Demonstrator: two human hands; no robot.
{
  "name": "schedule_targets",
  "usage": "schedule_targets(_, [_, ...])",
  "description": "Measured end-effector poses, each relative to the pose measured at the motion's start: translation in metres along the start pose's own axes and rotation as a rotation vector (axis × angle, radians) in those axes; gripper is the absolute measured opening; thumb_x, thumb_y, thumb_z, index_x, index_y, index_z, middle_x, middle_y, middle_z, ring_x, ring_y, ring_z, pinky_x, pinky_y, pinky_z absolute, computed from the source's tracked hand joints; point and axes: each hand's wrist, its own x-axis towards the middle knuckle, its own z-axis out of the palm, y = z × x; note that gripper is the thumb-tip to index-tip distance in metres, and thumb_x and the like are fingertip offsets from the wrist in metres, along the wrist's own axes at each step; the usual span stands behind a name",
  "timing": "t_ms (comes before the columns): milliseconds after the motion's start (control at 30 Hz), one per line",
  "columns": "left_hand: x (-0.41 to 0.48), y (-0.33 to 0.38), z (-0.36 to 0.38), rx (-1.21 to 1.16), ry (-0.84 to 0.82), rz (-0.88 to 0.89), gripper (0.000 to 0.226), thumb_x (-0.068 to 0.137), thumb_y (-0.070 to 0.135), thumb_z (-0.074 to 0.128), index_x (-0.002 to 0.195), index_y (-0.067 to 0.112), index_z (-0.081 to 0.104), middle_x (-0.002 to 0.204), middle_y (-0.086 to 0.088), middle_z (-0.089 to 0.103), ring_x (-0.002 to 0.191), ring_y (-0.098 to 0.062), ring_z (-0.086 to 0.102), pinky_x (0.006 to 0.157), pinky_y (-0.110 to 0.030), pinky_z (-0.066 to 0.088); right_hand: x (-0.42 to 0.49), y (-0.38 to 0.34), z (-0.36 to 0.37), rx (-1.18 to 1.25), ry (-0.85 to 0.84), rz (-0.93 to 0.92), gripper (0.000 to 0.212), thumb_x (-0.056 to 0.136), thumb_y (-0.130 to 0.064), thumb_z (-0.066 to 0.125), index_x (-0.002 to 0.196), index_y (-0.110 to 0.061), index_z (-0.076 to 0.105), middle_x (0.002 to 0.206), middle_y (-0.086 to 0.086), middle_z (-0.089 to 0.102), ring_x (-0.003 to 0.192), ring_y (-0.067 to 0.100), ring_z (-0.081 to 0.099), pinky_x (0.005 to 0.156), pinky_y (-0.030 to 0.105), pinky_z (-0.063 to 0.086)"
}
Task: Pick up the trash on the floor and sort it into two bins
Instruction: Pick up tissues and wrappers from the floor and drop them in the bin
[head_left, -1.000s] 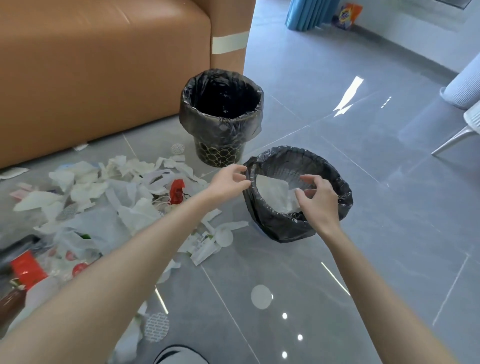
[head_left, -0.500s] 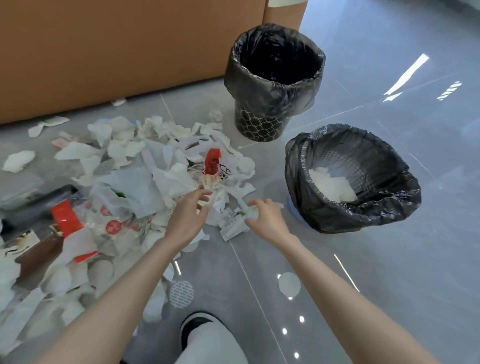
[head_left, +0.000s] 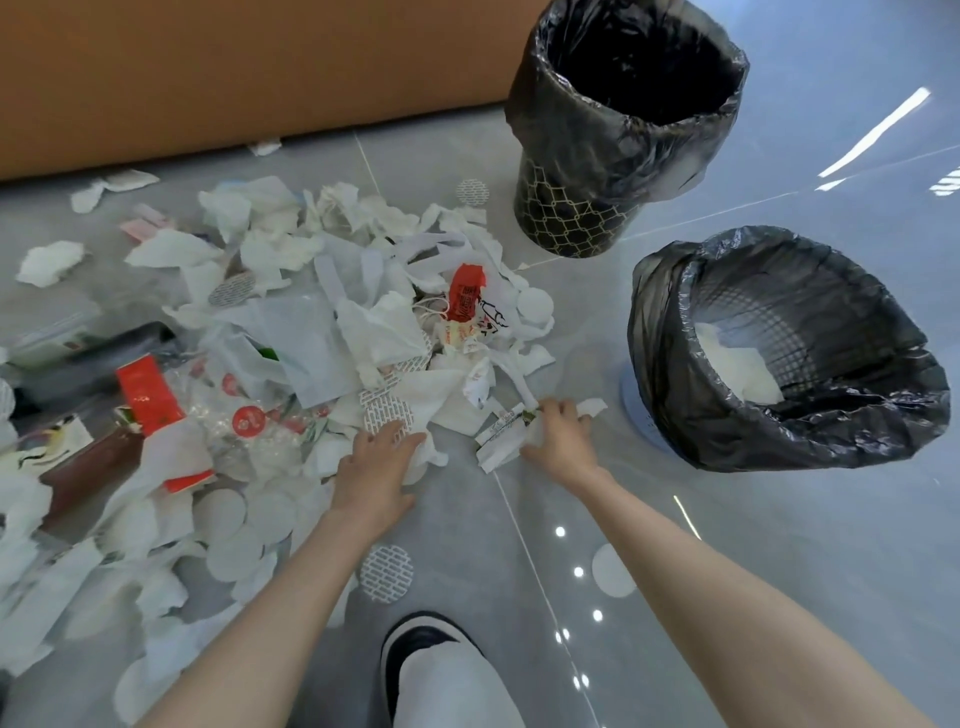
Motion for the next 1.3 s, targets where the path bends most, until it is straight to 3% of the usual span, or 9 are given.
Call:
schedule_targets(133, [-0.002, -0.004, 0.016, -0.037, 0.005, -0.021, 0.073, 0.084, 0.014, 0.063, 0.144, 0.031, 0.025, 0.157, -0.004, -0.001, 0.133, -0.032, 0.022, 0.096, -0.038, 0.042, -0.006, 0.012, 0.003, -0.017, -0.088, 0.067, 0.057, 0.079, -0.041, 0.067, 0.124, -0.010, 0.049, 0.126, 0.014, 0.049, 0.122, 0.037, 0.039, 0.096, 0.037, 0.035])
schedule_targets(300, [-0.006, -0.007, 0.029, -0.072, 0.048, -0.091, 0.060, 0.086, 0.011, 0.057, 0.138, 0.028, 0.032, 0.154, -0.012, 0.007, 0.123, -0.032, 0.033, 0.086, -0.036, 0.045, -0.026, 0.015, -0.007, 0.233, -0.065, 0.031, 0.018, 0.075, -0.032, 0.072, 0.080, -0.021, 0.060, 0.079, -0.003, 0.062, 0.085, 0.020, 0.060, 0.056, 0.024, 0.039])
schedule_targets(433, [-0.003, -0.009, 0.029, -0.028, 0.110, -0.083, 0.060, 0.088, 0.020, 0.058, 0.140, 0.025, 0.028, 0.140, -0.007, 0.030, 0.113, -0.028, 0.042, 0.082, -0.035, 0.043, -0.048, 0.006, -0.023, 0.345, -0.023, -0.039, 0.021, 0.075, -0.029, 0.074, 0.068, -0.033, 0.054, 0.064, -0.013, 0.053, 0.062, 0.005, 0.050, 0.047, 0.014, 0.032])
schedule_targets(567, [0.001, -0.006, 0.030, 0.033, 0.092, -0.128, 0.092, 0.082, 0.046, 0.062, 0.149, 0.027, 0.002, 0.139, -0.005, 0.030, 0.120, -0.027, 0.038, 0.091, -0.040, 0.040, -0.063, -0.005, -0.041, 0.460, -0.004, -0.098, 0.012, 0.076, -0.028, 0.075, 0.070, -0.028, 0.064, 0.059, -0.011, 0.057, 0.054, 0.000, 0.051, 0.047, 0.011, 0.034])
schedule_targets(667, [0.003, 0.000, 0.030, -0.006, 0.019, -0.202, 0.106, 0.069, 0.069, 0.062, 0.149, 0.027, 0.006, 0.137, -0.008, 0.028, 0.120, -0.029, 0.034, 0.092, -0.043, 0.038, -0.070, -0.015, -0.055, 0.523, 0.014, -0.134, 0.016, 0.078, -0.026, 0.075, 0.074, -0.036, 0.063, 0.065, -0.016, 0.063, 0.059, -0.009, 0.056, 0.051, 0.005, 0.038])
schedule_targets(900, [0.000, 0.004, 0.035, 0.036, 0.107, -0.169, 0.047, 0.091, 0.019, 0.050, 0.136, 0.020, 0.035, 0.129, -0.010, 0.038, 0.116, -0.029, 0.038, 0.087, -0.035, 0.042, -0.075, -0.031, -0.081, 0.705, 0.107, -0.148, 0.008, 0.076, -0.027, 0.076, 0.083, -0.026, 0.071, 0.080, 0.002, 0.071, 0.069, 0.008, 0.059, 0.063, 0.021, 0.044])
schedule_targets(967, [-0.001, 0.001, 0.035, 0.063, 0.090, -0.131, 0.043, 0.092, 0.011, 0.046, 0.134, 0.019, 0.038, 0.129, -0.008, 0.043, 0.116, -0.028, 0.042, 0.086, -0.034, 0.042, -0.078, -0.035, -0.088, 0.729, 0.116, -0.165, 0.008, 0.076, -0.027, 0.076, 0.082, -0.024, 0.071, 0.080, 0.006, 0.070, 0.067, 0.009, 0.056, 0.062, 0.025, 0.041])
schedule_targets(1167, [-0.005, 0.003, 0.004, -0.132, 0.053, -0.038, 0.031, 0.092, 0.009, 0.043, 0.122, 0.012, 0.050, 0.119, -0.013, 0.048, 0.109, -0.032, 0.051, 0.083, -0.037, 0.042, -0.084, -0.040, -0.108, 0.745, 0.161, -0.236, 0.010, 0.079, -0.023, 0.075, 0.080, -0.031, 0.069, 0.067, -0.018, 0.068, 0.061, -0.005, 0.057, 0.059, 0.012, 0.044])
schedule_targets(1300, [-0.003, 0.017, -0.046, -0.269, 0.102, 0.037, 0.039, 0.089, 0.001, 0.042, 0.124, 0.015, 0.053, 0.117, -0.013, 0.046, 0.105, -0.032, 0.051, 0.082, -0.033, 0.040, -0.089, -0.036, -0.127, 0.753, 0.224, -0.220, 0.019, 0.074, -0.035, 0.076, 0.085, -0.021, 0.071, 0.075, 0.001, 0.070, 0.068, 0.006, 0.058, 0.065, 0.030, 0.047])
